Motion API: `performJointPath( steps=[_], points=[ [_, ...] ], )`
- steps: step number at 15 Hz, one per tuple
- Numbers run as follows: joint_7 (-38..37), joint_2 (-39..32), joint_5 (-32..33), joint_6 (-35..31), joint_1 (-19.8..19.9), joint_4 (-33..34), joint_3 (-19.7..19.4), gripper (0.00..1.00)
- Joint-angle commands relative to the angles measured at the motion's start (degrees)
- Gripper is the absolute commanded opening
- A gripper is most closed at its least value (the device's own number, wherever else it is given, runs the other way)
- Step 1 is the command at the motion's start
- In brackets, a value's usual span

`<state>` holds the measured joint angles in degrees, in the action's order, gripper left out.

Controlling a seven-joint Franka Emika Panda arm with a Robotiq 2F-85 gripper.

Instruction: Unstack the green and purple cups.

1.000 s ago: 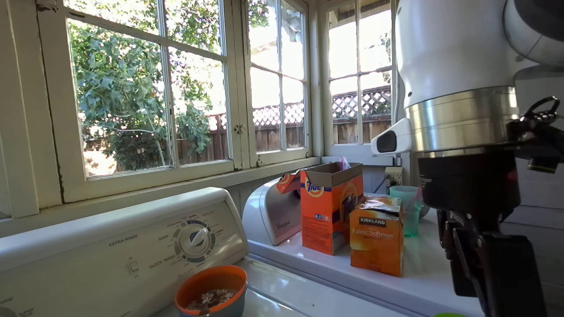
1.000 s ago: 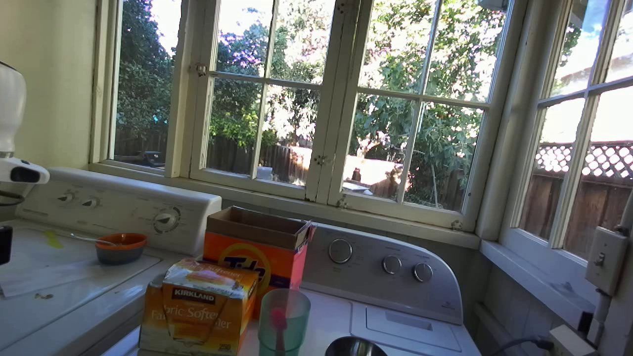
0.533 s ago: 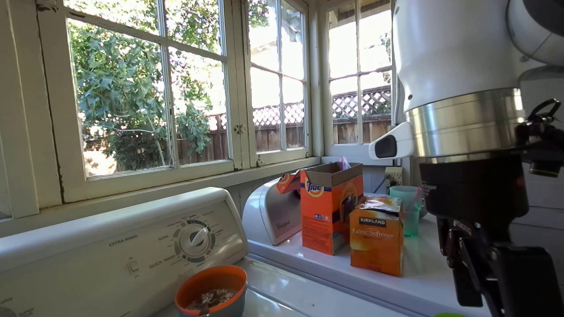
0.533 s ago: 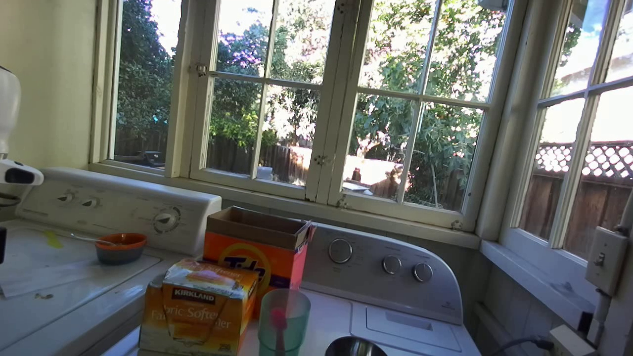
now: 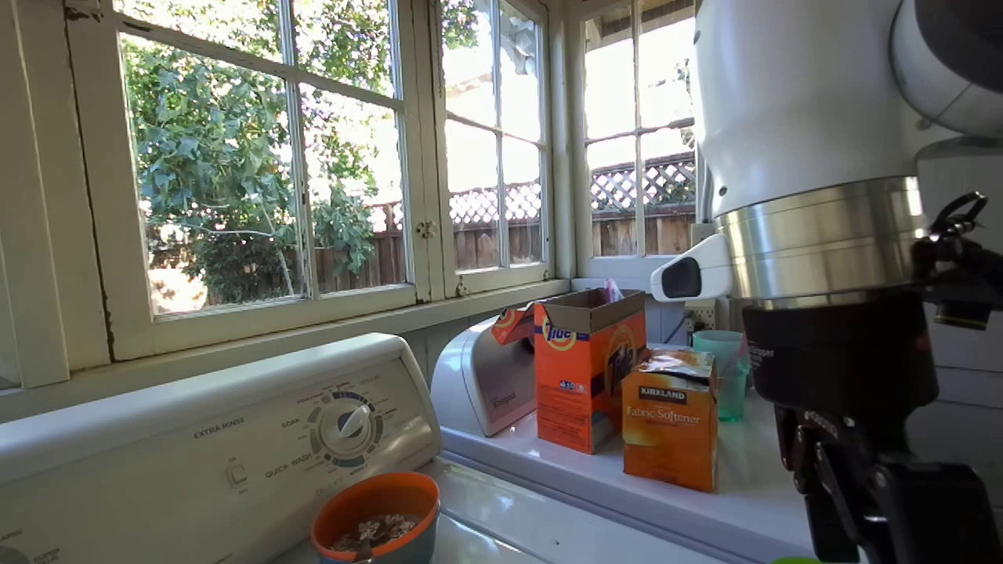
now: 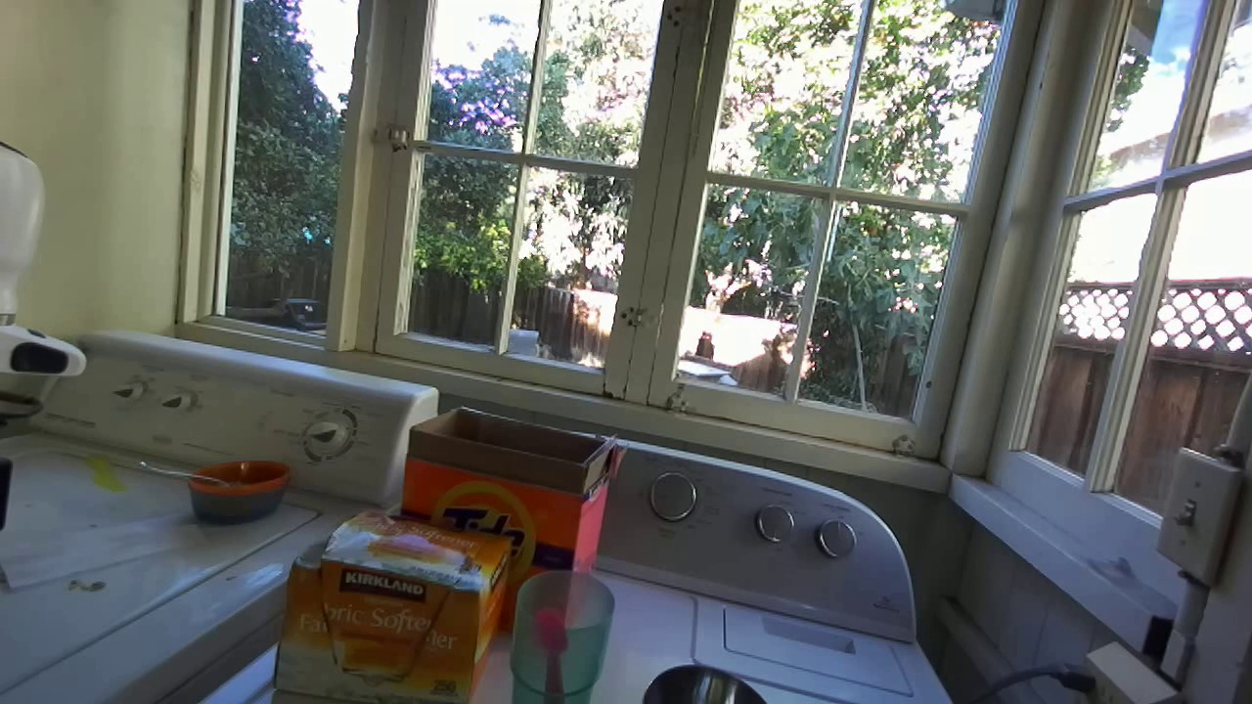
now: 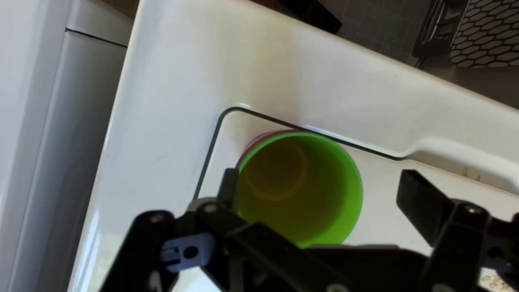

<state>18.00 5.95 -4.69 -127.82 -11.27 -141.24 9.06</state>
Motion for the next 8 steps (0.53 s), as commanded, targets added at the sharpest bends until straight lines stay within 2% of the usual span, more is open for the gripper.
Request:
performJointPath(
  steps=[1, 4, 6, 8],
  points=[
    [-0.94, -0.85, 1.73, -0.77, 0.06, 0.2, 0.29, 1.0],
    [-0.87, -1.0, 2.47, -0.89, 0.06, 0.2, 0.3, 0.99],
    [-0.73, -1.18, 2.76, -0.79, 0.05, 0.29, 0.3, 0.83],
    [-0.86, -1.15, 3.15, -0.66, 0.02, 0.47, 0.36, 0.93]
  ],
)
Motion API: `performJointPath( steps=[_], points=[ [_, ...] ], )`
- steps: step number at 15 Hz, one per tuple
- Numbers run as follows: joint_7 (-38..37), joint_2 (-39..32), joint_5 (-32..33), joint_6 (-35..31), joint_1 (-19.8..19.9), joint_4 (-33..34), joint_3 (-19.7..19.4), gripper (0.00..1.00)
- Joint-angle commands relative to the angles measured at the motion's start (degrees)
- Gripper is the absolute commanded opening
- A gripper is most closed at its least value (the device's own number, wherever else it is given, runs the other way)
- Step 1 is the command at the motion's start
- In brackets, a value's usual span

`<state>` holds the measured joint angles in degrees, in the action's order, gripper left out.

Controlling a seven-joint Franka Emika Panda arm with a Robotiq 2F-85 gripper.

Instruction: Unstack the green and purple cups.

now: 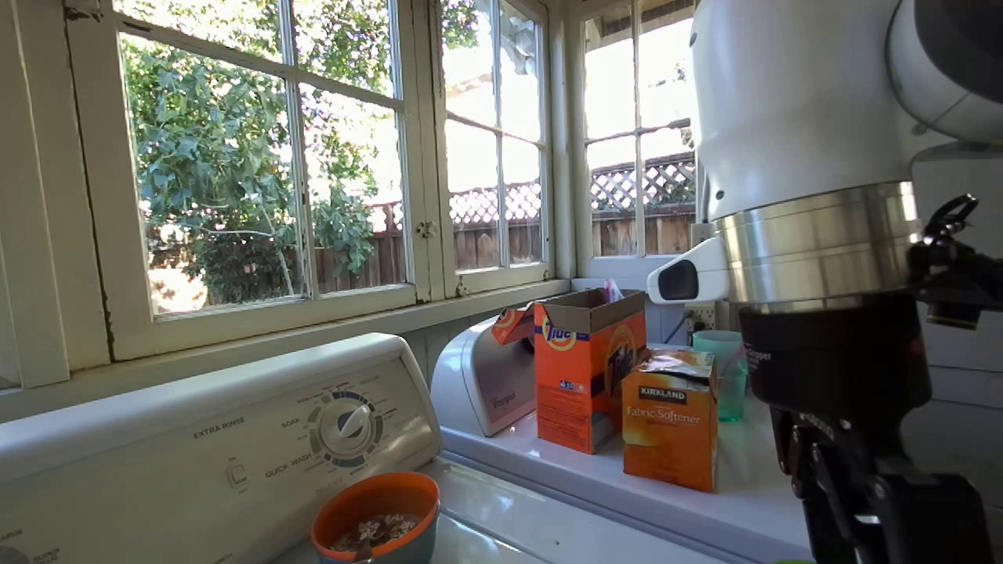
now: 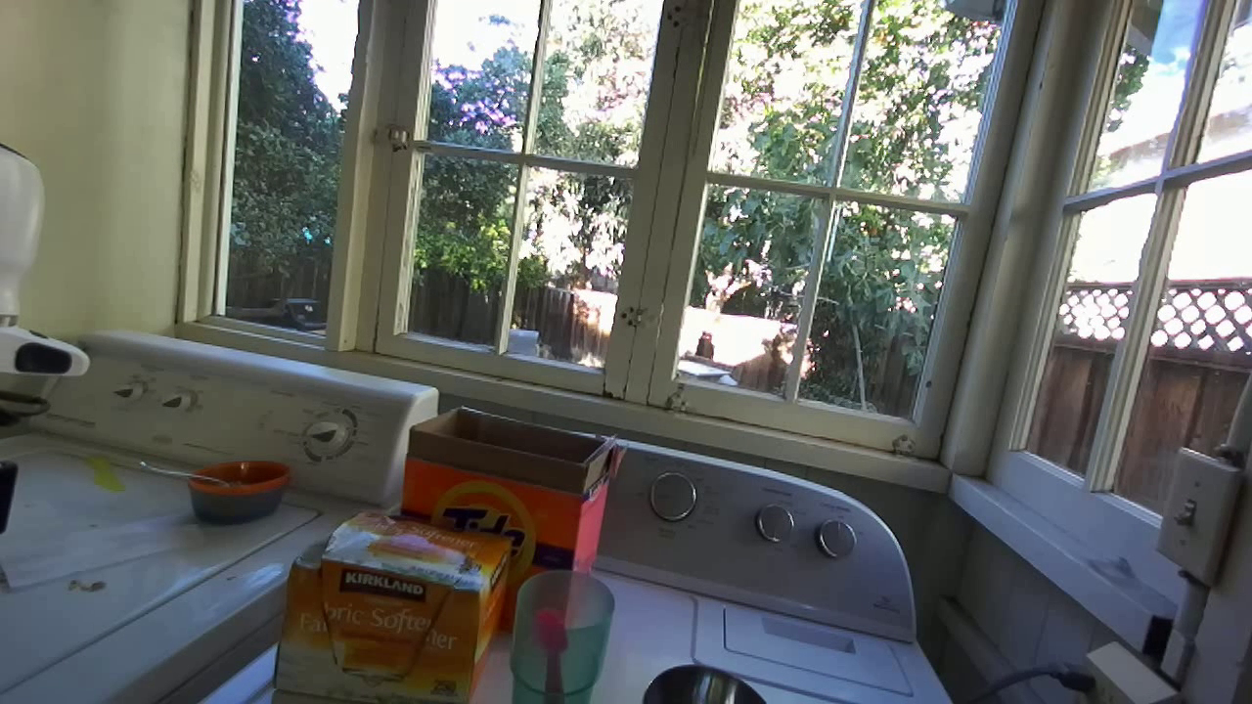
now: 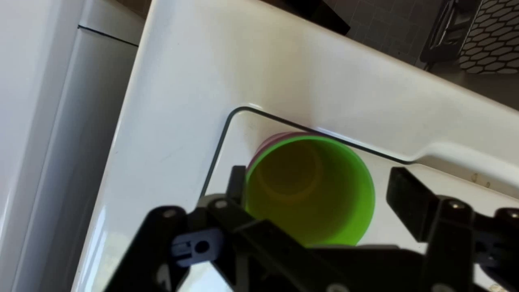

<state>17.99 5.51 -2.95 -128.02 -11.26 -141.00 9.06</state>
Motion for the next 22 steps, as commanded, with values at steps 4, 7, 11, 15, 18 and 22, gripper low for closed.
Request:
performJointPath(
  steps=[4, 7, 11, 15, 18, 22],
  points=[
    [-0.9, -0.89, 1.58, -0.36, 0.01, 0.29, 0.42, 1.0],
    [-1.04, -1.14, 1.72, -0.2, 0.02, 0.38, 0.47, 0.85],
    [-1.11, -1.31, 1.87, -0.11, 0.02, 0.41, 0.52, 0.64],
    [-1.16, -1.39, 1.88, -0.23, 0.04, 0.38, 0.51, 0.46],
    [-1.41, -1.32, 1.92, -0.2, 0.08, 0.32, 0.49, 0.72],
    [-1.62, -0.51, 1.77, -0.2, 0.02, -0.09, 0.54, 0.99]
  ],
)
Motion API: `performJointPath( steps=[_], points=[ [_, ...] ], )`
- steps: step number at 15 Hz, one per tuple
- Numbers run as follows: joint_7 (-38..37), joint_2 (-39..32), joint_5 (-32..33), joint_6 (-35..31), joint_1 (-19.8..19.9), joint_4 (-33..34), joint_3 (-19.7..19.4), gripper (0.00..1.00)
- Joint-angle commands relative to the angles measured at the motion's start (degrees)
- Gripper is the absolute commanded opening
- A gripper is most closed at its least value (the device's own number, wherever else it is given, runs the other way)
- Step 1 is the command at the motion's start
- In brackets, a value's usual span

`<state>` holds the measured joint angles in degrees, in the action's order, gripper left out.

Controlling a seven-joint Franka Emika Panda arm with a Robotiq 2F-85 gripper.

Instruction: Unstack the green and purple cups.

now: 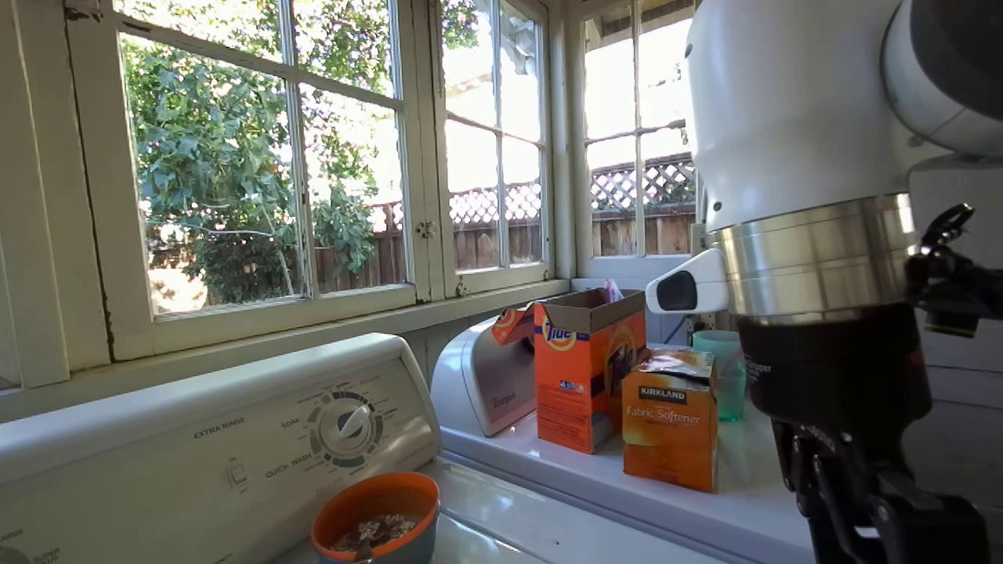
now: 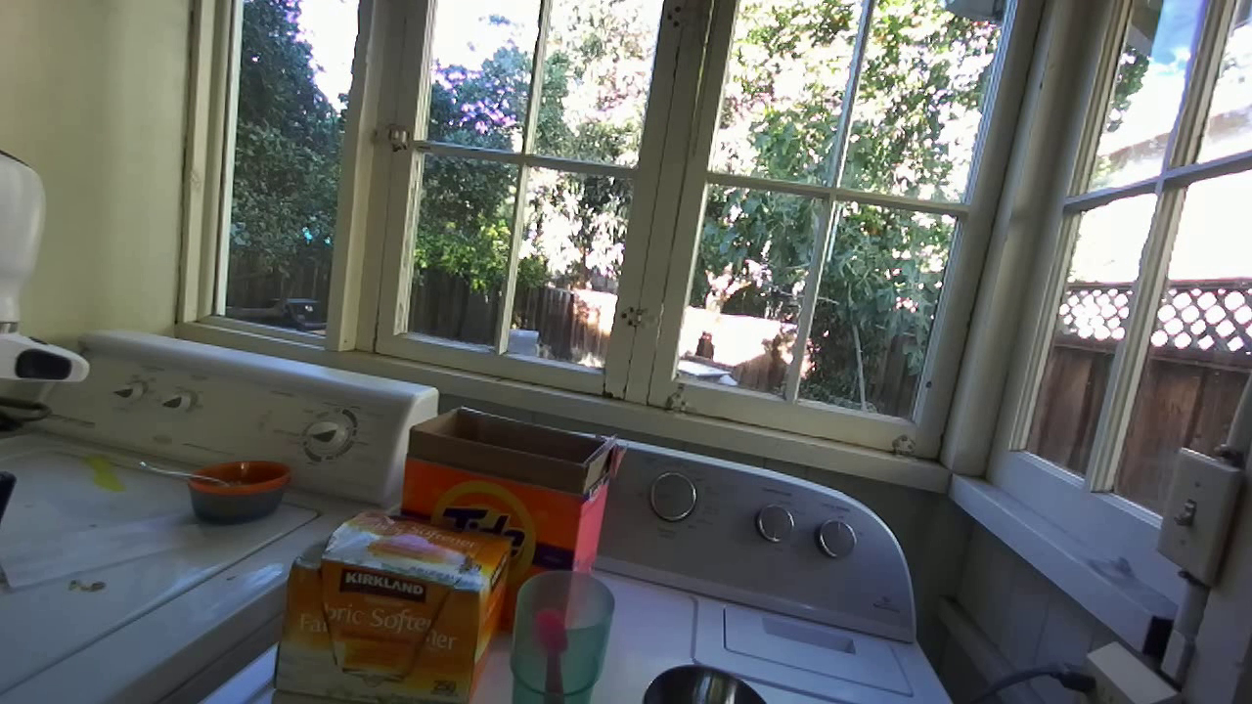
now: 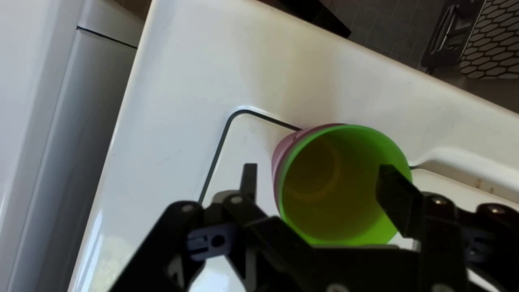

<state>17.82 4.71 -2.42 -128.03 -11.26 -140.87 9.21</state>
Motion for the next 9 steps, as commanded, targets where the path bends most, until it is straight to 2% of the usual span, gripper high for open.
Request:
performJointPath(
  steps=[1, 9],
  points=[
    [-1.24, 0.42, 1.06, -0.1, -0.04, -0.26, 0.41, 1.0],
    [-1.04, 0.54, 0.63, -0.44, -0.63, -0.37, 1.4, 1.0]
  ],
)
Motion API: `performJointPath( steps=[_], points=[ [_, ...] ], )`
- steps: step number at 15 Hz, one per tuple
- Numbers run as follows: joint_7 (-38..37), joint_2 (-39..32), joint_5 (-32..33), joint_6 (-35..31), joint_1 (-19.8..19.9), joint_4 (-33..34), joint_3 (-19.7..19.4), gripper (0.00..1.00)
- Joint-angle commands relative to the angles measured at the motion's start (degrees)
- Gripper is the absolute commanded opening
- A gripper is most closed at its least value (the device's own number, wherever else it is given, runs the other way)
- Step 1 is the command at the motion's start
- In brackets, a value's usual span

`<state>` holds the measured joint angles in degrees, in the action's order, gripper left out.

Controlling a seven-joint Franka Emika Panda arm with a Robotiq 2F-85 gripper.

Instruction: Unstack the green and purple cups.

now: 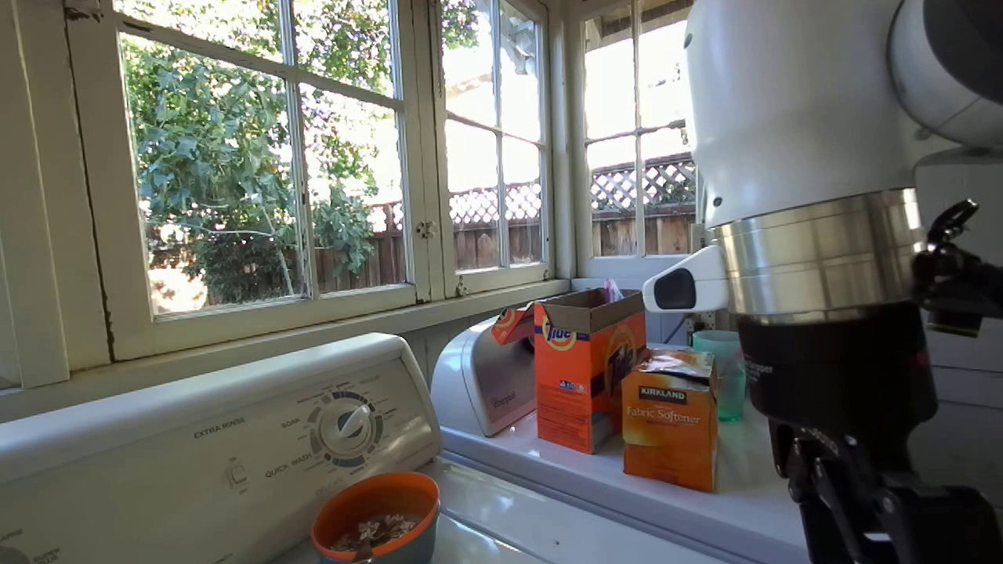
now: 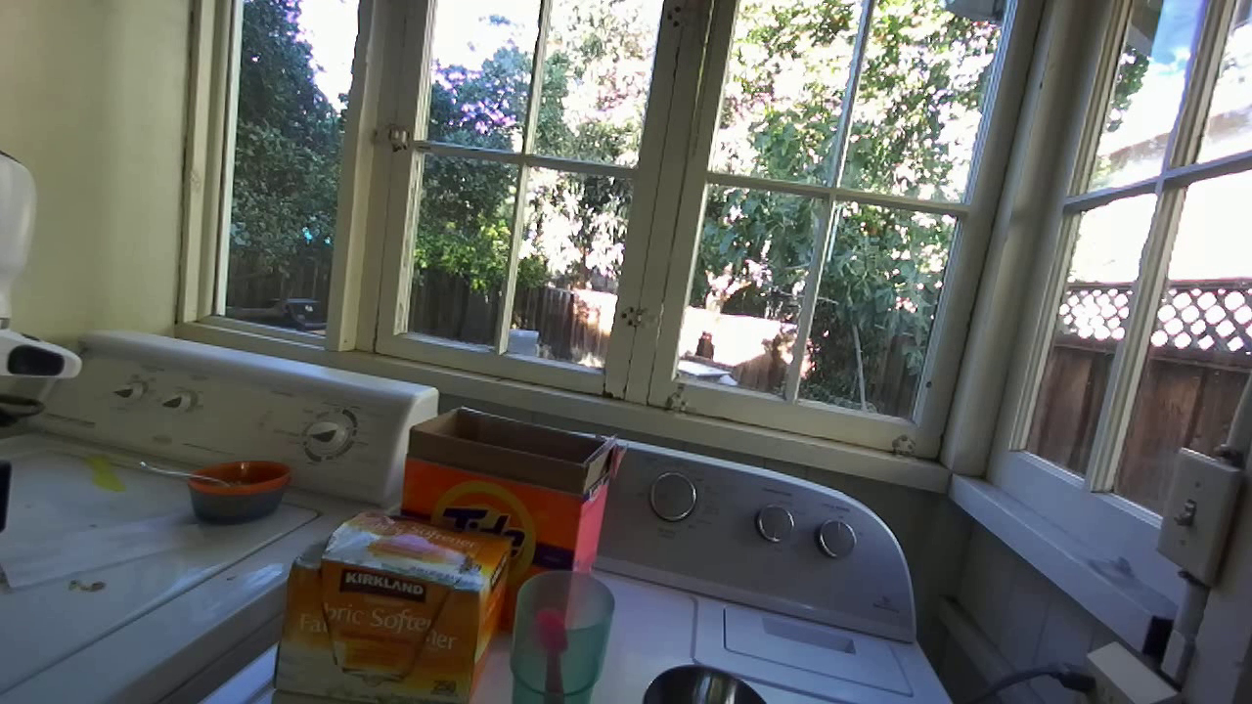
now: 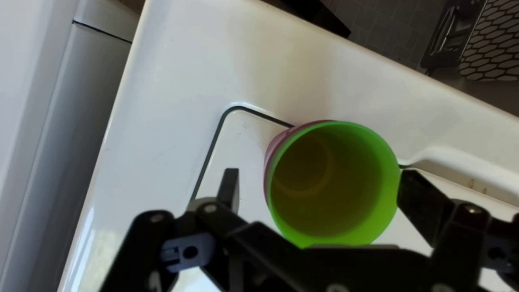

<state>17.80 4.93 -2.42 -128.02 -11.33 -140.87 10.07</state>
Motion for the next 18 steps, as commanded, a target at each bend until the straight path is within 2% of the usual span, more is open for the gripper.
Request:
performJointPath(
  steps=[1, 18],
  points=[
    [-1.08, 0.28, 0.67, -0.48, -0.64, -0.36, 0.76, 1.0],
    [-4.84, -1.25, 2.07, -2.27, -0.89, -0.47, 1.82, 1.0]
  ],
)
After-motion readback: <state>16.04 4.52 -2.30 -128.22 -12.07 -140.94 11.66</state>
